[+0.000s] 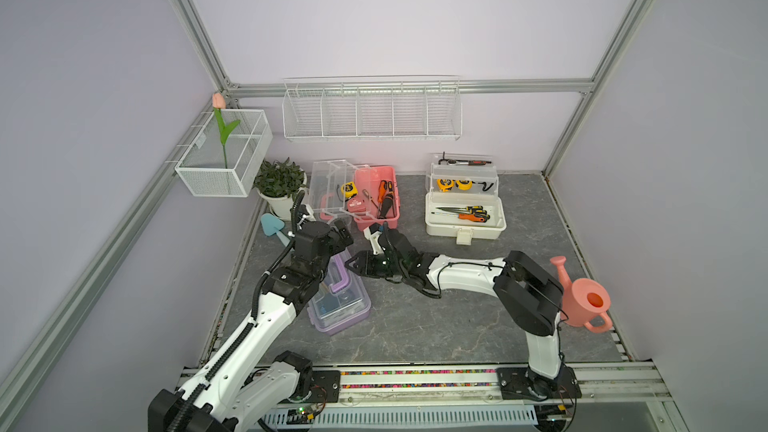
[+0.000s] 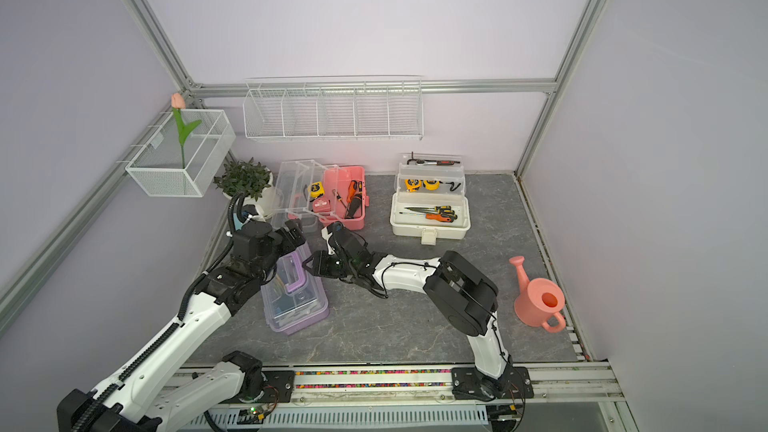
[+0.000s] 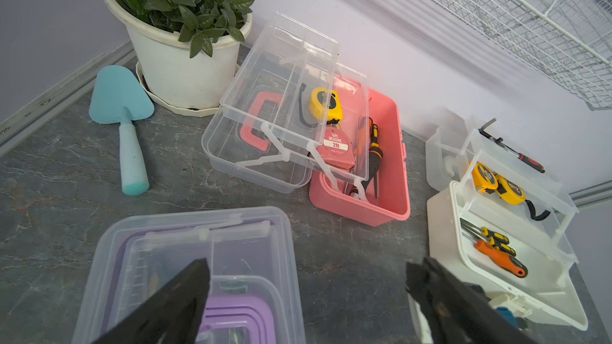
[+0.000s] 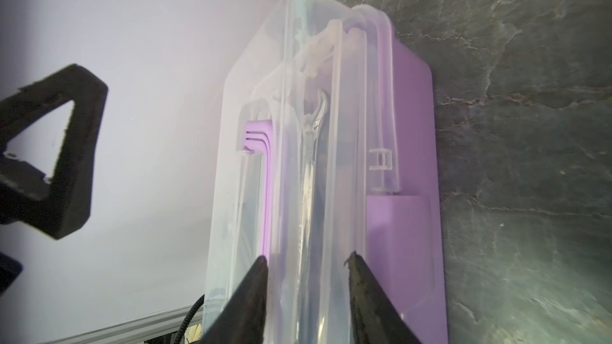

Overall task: Close toolboxes
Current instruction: Move the toolbox to the center of the board.

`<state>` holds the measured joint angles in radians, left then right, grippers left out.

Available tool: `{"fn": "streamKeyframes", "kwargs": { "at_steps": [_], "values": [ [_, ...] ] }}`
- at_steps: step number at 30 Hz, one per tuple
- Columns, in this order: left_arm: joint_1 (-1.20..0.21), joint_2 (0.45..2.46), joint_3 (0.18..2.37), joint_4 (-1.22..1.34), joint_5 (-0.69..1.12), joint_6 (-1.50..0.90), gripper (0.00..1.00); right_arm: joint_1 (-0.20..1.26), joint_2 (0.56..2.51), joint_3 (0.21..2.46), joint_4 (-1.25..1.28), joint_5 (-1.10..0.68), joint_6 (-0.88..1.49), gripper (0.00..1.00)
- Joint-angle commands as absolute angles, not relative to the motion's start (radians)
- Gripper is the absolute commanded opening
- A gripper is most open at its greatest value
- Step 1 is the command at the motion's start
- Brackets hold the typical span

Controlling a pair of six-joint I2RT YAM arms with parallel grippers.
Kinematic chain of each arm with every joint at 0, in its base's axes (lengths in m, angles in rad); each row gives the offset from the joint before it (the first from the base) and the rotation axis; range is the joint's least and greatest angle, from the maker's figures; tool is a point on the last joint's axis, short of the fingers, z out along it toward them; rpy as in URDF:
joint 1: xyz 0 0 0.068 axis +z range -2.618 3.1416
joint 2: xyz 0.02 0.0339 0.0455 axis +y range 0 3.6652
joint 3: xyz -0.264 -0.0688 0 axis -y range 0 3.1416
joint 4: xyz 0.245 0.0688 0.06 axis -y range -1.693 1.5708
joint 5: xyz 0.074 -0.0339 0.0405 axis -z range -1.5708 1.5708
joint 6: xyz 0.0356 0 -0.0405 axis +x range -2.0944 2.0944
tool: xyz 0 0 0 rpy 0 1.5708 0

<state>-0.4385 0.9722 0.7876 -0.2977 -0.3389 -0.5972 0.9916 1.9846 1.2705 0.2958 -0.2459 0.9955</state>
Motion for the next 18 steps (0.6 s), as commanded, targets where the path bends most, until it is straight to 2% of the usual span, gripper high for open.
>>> {"fn": "streamKeyframes", "kwargs": {
  "at_steps": [1, 5, 10, 18],
  "values": [
    [-0.433, 0.977, 0.789, -0.318, -0.304, -0.611, 0.99, 0.963, 1.937, 1.223, 0.158, -0.261, 0.949, 0.45],
    [-0.434, 1.001, 0.787, -0.284, -0.213, -0.640, 0.99, 0.872, 1.849, 1.178, 0.068, -0.257, 0.825, 0.48],
    [-0.435, 1.057, 0.775, -0.184, 0.000, -0.666, 0.99, 0.746, 1.763, 1.169, -0.113, -0.210, 0.661, 0.51],
    [-0.474, 1.165, 0.833, -0.129, 0.064, -0.661, 0.99, 0.582, 1.781, 1.320, -0.363, -0.079, 0.458, 0.53]
  ]
}}
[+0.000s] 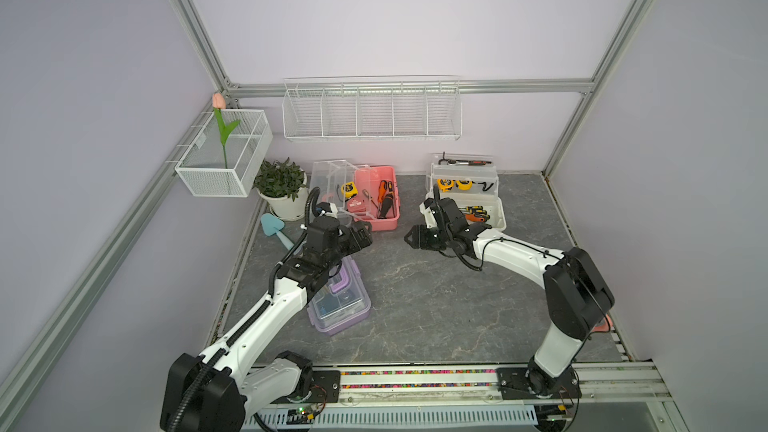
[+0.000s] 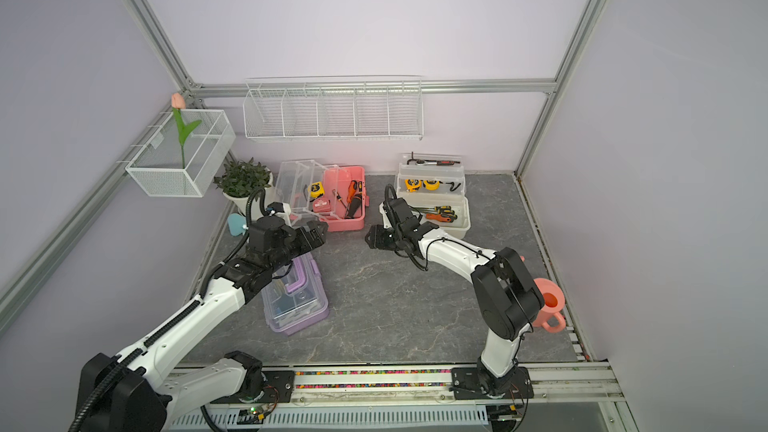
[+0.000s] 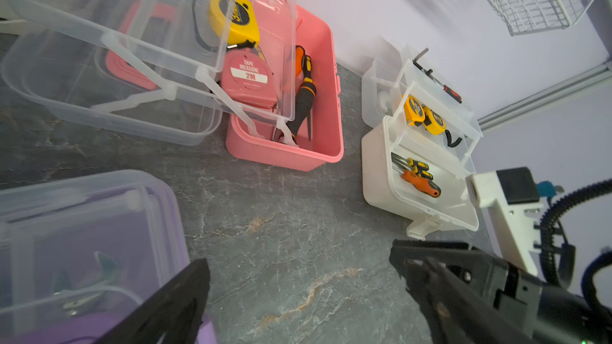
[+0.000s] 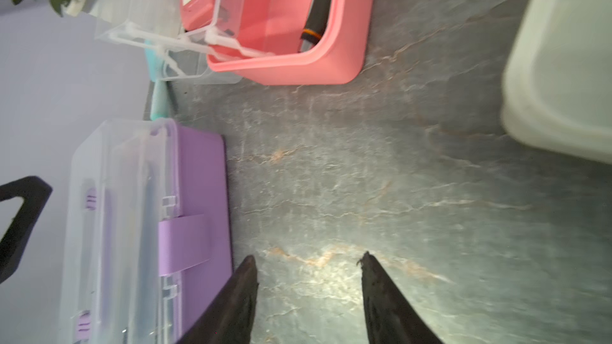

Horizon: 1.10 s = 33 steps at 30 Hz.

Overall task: Close toolboxes
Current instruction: Move the toolbox to the center of the board.

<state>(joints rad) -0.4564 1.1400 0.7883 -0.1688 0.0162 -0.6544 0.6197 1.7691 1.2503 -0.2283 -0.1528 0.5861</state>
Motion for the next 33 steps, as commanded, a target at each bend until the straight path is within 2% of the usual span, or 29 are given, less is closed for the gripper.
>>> {"fn": "streamKeyframes", "kwargs": {
  "at_steps": [1, 10, 21, 25, 29, 33],
  "values": [
    [-0.488, 1.178, 0.848, -0.132, 0.060, -0.646, 0.99, 0.568, 1.794, 1.349, -0.380, -0.050, 0.438, 0.53],
    [-0.537, 1.219, 0.861, -0.108, 0.033, -0.604, 0.99, 0.522, 2.029, 1.682, -0.541, 0.086, 0.329, 0.53],
    [-0.537, 1.176, 0.838, -0.127, -0.055, -0.563, 0.99, 0.518, 2.258, 1.927, -0.623, 0.187, 0.297, 0.52],
    [-0.537, 1.181, 0.838, -0.124, -0.056, -0.565, 0.99, 0.519, 2.286, 1.943, -0.625, 0.172, 0.294, 0.38],
    [-0.537, 1.179, 0.836, -0.121, -0.059, -0.568, 0.99, 0.522, 2.274, 1.924, -0.635, 0.191, 0.291, 0.32],
    [-0.537, 1.183, 0.835, -0.120, -0.050, -0.573, 0.99, 0.527, 2.226, 1.852, -0.619, 0.177, 0.286, 0.17]
  ]
}}
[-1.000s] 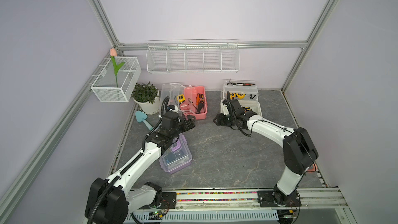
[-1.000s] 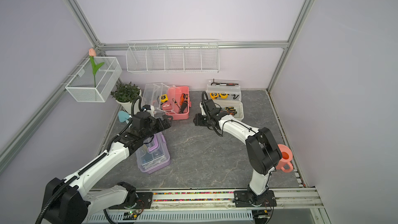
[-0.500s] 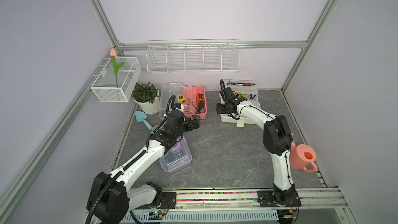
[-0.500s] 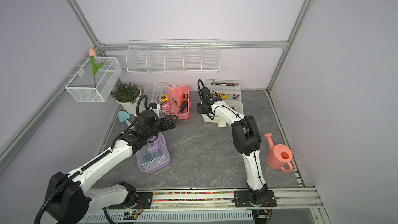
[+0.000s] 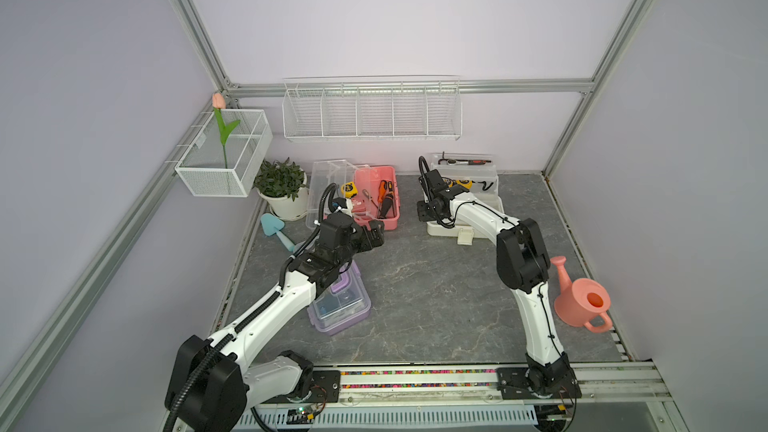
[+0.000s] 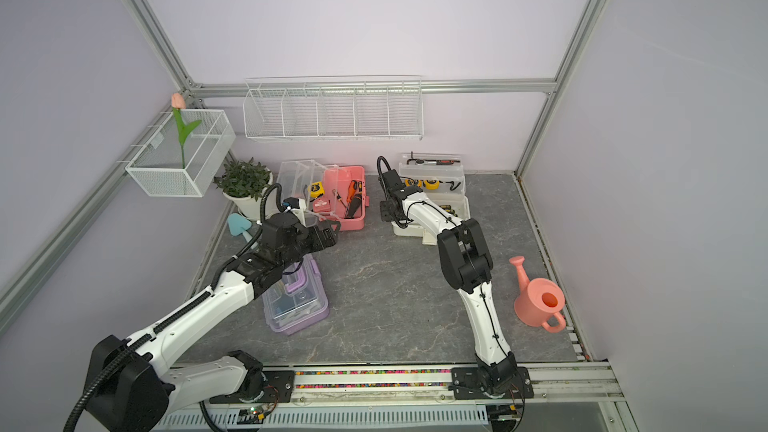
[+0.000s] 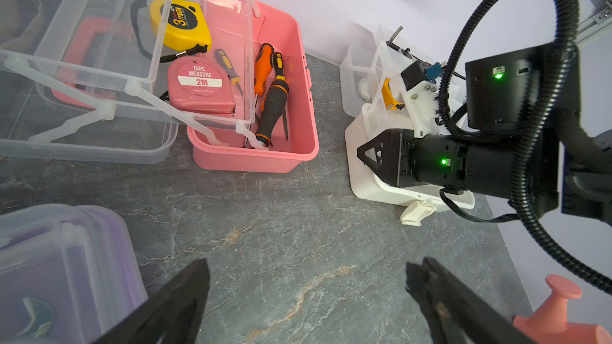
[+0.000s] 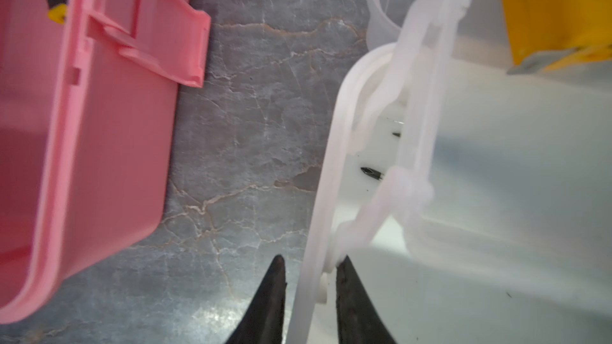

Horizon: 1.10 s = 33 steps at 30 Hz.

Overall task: Close toolboxes
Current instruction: Move the toolbox to the center of the board.

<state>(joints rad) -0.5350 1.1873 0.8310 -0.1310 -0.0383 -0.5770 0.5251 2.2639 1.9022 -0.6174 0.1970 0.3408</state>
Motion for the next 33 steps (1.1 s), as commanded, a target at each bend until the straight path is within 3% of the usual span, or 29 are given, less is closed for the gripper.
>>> {"fn": "streamKeyframes", "kwargs": {
  "at_steps": [1, 16, 33],
  "values": [
    [-0.537, 1.184, 0.835, -0.118, -0.045, -0.576, 0.99, 0.530, 2.209, 1.822, -0.607, 0.178, 0.284, 0.16],
    [-0.538, 1.192, 0.823, -0.083, 0.010, -0.639, 0.99, 0.614, 1.795, 1.222, -0.475, 0.112, 0.320, 0.13],
    [-0.568, 1.221, 0.829, -0.082, 0.010, -0.690, 0.99, 0.849, 1.446, 0.852, -0.553, -0.011, 0.432, 0.16]
  ]
}}
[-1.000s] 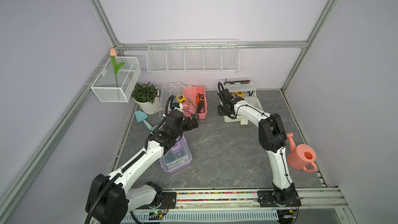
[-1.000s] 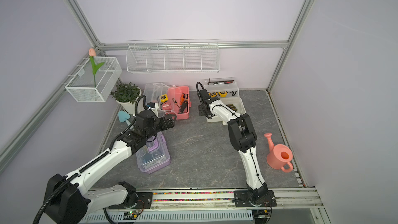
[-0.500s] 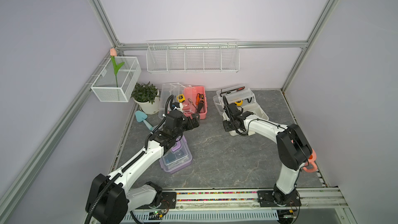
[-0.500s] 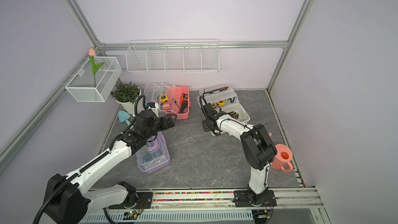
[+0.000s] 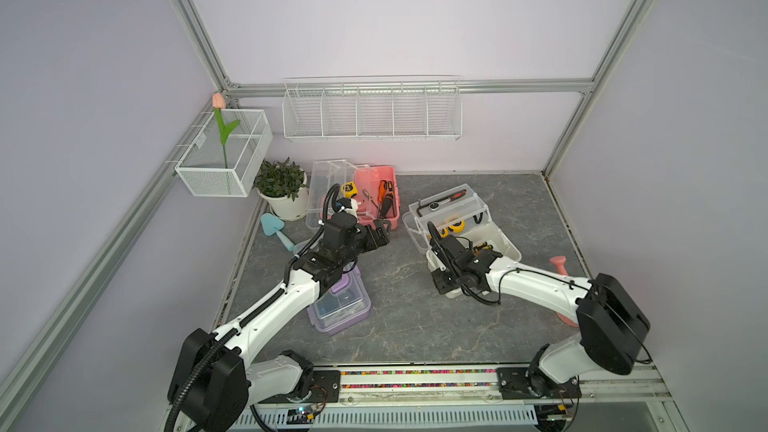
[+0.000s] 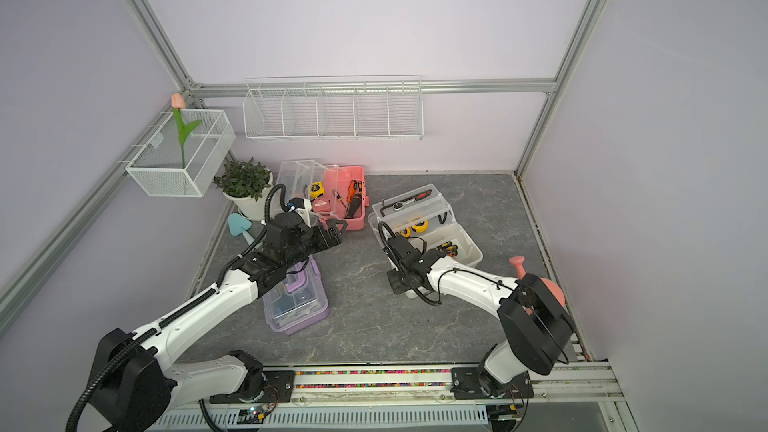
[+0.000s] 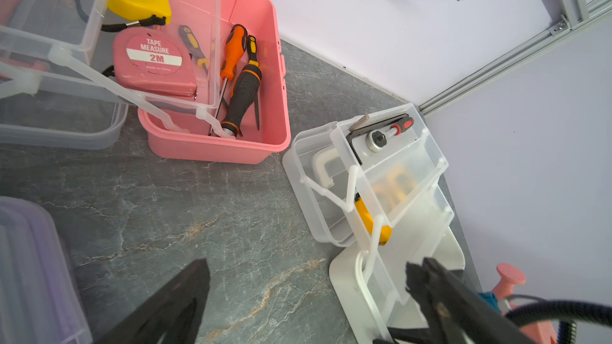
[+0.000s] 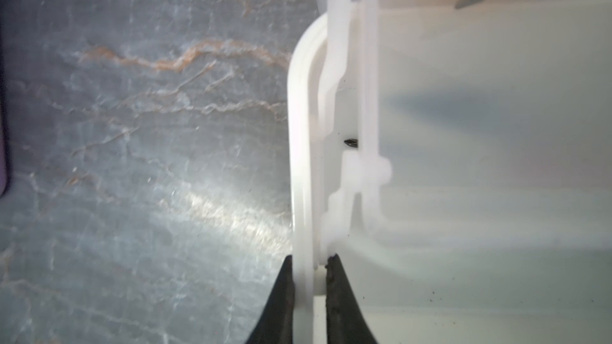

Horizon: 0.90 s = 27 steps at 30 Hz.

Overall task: Close toolboxes
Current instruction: Move the toolbox to the center of the board.

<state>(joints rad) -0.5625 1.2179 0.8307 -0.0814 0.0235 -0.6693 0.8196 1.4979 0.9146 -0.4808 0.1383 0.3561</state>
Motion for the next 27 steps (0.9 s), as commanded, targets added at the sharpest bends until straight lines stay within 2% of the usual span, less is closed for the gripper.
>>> {"fn": "streamKeyframes", "kwargs": {
  "at_steps": [1, 7, 11, 18, 20, 24, 27],
  "values": [
    [-0.568, 1.216, 0.829, -0.088, 0.004, -0.690, 0.99, 0.857, 1.418, 0.837, -0.552, -0.018, 0.436, 0.18],
    [-0.568, 1.208, 0.829, -0.113, -0.028, -0.693, 0.99, 0.849, 1.253, 0.854, -0.588, -0.007, 0.417, 0.38],
    [-0.569, 1.222, 0.843, -0.111, -0.019, -0.687, 0.99, 0.795, 1.170, 0.919, -0.620, -0.017, 0.395, 0.44],
    [-0.570, 1.313, 0.946, -0.122, 0.011, -0.626, 0.99, 0.579, 1.129, 1.011, -0.622, -0.036, 0.367, 0.43],
    [-0.570, 1.349, 0.980, -0.105, 0.033, -0.624, 0.97, 0.508, 1.162, 1.054, -0.620, -0.027, 0.353, 0.43],
    [-0.569, 1.436, 1.059, -0.078, 0.072, -0.615, 0.87, 0.371, 1.242, 1.111, -0.585, -0.022, 0.356, 0.42],
    [-0.570, 1.492, 1.105, -0.076, 0.086, -0.612, 0.86, 0.257, 1.326, 1.137, -0.539, -0.039, 0.357, 0.41]
  ]
}}
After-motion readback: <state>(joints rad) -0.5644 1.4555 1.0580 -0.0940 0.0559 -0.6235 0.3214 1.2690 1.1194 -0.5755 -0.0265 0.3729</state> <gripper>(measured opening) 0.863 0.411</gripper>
